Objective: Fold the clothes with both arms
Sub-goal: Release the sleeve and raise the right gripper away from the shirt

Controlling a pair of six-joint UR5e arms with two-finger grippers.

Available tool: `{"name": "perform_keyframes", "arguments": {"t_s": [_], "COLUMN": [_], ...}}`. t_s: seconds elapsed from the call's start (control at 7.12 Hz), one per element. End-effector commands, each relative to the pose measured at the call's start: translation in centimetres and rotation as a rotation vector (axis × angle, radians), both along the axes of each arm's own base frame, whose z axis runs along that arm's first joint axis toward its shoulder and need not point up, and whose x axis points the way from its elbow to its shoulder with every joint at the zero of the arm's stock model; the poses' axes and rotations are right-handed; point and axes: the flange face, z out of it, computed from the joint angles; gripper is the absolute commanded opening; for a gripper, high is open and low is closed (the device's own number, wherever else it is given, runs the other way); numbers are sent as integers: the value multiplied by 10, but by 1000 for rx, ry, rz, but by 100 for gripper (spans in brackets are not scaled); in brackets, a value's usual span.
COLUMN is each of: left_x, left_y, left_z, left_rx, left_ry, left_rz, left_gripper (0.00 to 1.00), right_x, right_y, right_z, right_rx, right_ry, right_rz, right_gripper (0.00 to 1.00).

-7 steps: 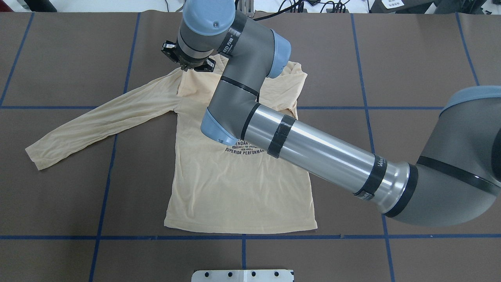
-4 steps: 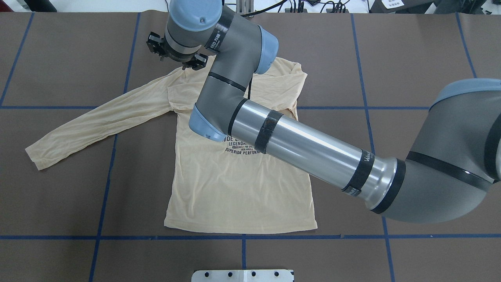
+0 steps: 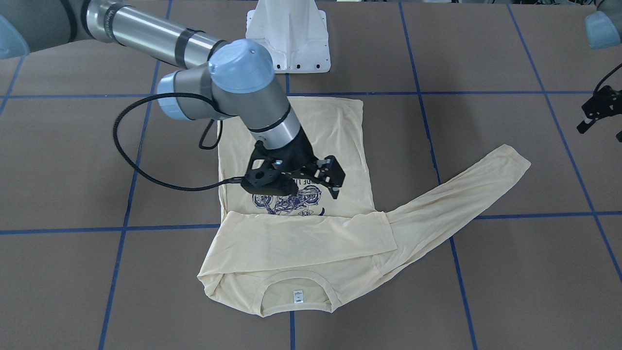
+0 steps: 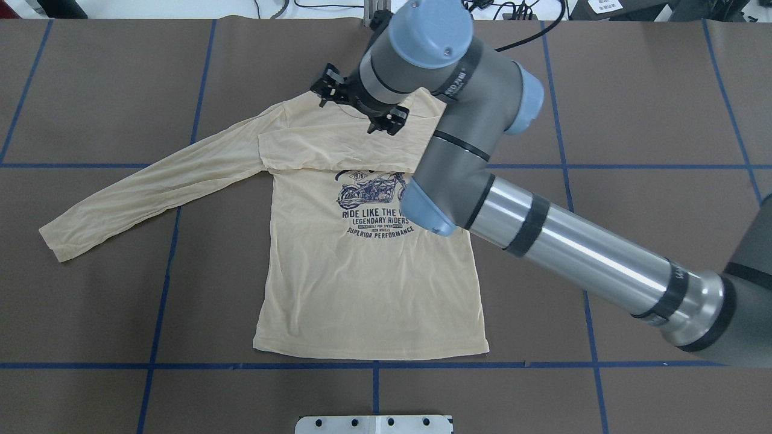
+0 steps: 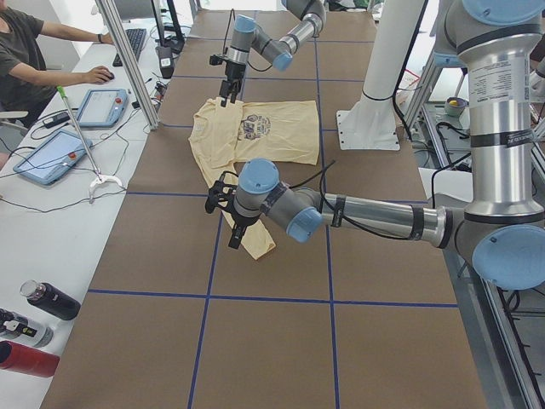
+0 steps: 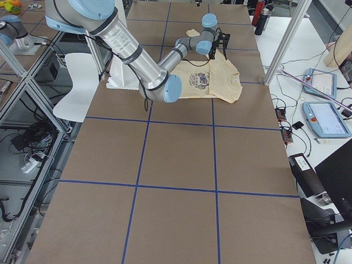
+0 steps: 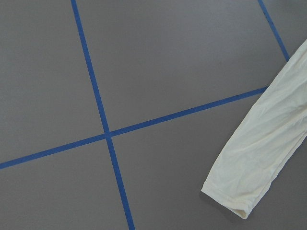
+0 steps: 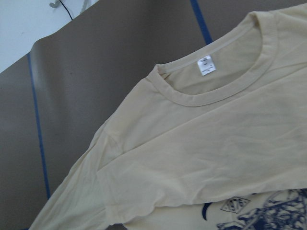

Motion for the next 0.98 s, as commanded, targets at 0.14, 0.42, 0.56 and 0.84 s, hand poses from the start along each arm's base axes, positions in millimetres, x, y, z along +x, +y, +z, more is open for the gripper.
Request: {"name": "perform_keyframes", "arguments": {"t_s": [0.14, 0.42, 0.56, 0.84], "left_x": [60, 93, 100, 108], "left_y": [-17, -8, -4, 3], "left_z": [68, 76, 81, 97], "left_rx": [-44, -76, -96, -144], "left_ry": [8, 8, 12, 44], "left_rz": [21, 80, 102, 159], "left_gripper": [85, 74, 69, 64], "right_x": [84, 130, 144, 171], "right_y": [26, 34, 34, 36], "right_z": [109, 124, 122, 163], "right_rx": [-79, -165, -185, -199], "right_ry": [66, 153, 180, 234], "right_rz": [21, 57, 68, 79], "right_gripper": [94, 89, 89, 89]}}
